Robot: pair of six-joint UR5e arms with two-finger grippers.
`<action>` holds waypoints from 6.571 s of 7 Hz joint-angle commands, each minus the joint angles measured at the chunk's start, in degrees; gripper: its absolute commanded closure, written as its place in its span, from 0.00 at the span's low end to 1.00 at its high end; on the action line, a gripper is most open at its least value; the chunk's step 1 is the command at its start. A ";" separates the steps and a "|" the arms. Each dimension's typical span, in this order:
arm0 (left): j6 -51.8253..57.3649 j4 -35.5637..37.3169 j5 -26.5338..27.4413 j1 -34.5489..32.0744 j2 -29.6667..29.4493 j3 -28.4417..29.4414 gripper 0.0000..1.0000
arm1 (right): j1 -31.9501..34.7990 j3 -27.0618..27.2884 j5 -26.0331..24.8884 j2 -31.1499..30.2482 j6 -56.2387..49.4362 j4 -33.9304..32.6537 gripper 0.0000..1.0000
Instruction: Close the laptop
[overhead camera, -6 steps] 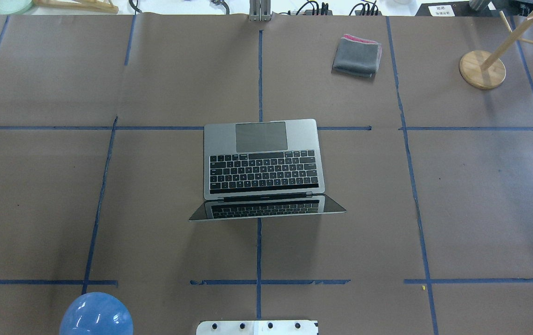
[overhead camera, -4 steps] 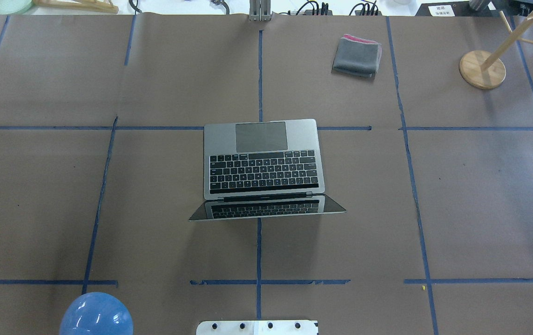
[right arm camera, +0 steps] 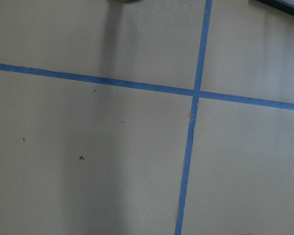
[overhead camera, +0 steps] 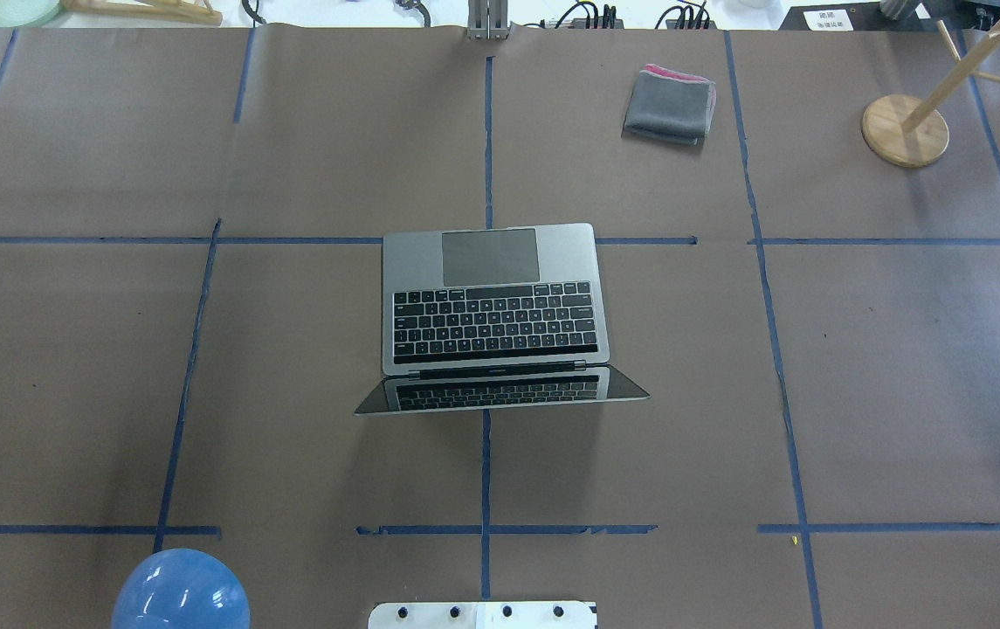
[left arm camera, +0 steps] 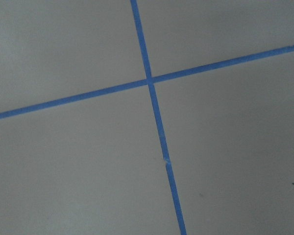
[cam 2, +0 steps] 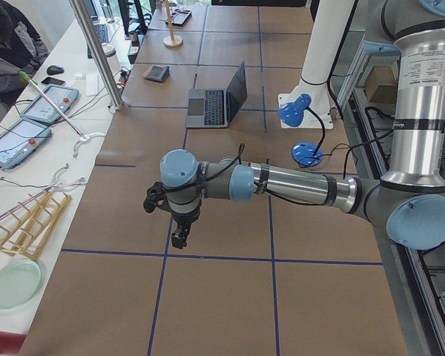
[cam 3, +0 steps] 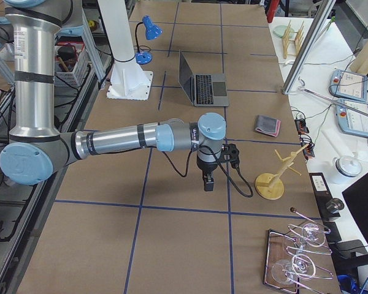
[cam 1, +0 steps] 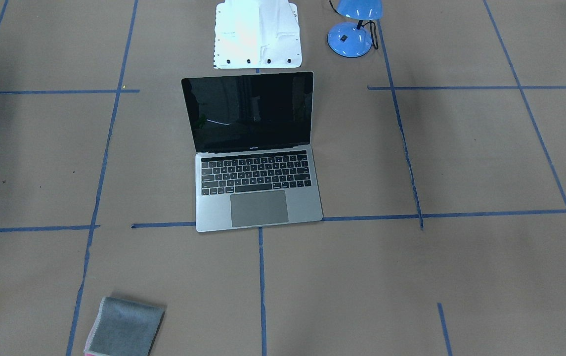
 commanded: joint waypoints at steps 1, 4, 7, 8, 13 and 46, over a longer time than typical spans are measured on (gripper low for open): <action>-3.43 -7.12 -2.88 0.69 -2.40 0.57 0.00 | -5.06 3.70 0.81 0.24 10.13 2.78 0.00; -21.40 -20.69 -5.45 10.95 -1.35 -0.48 0.00 | -12.96 3.45 5.04 -1.33 34.78 26.36 0.00; -41.10 -36.68 -10.97 24.40 -1.17 -0.57 0.00 | -23.95 3.89 4.42 -5.11 57.49 50.55 0.00; -49.35 -43.36 -12.12 29.04 -1.78 -0.57 0.00 | -26.77 3.98 4.42 -5.55 61.99 56.01 0.00; -81.93 -55.38 -8.37 46.37 -10.39 -2.23 0.11 | -46.53 10.37 -12.16 -10.19 73.29 68.46 0.18; -92.14 -54.59 8.17 49.66 -21.19 -2.18 1.00 | -55.63 7.77 -44.45 15.79 73.81 44.38 1.00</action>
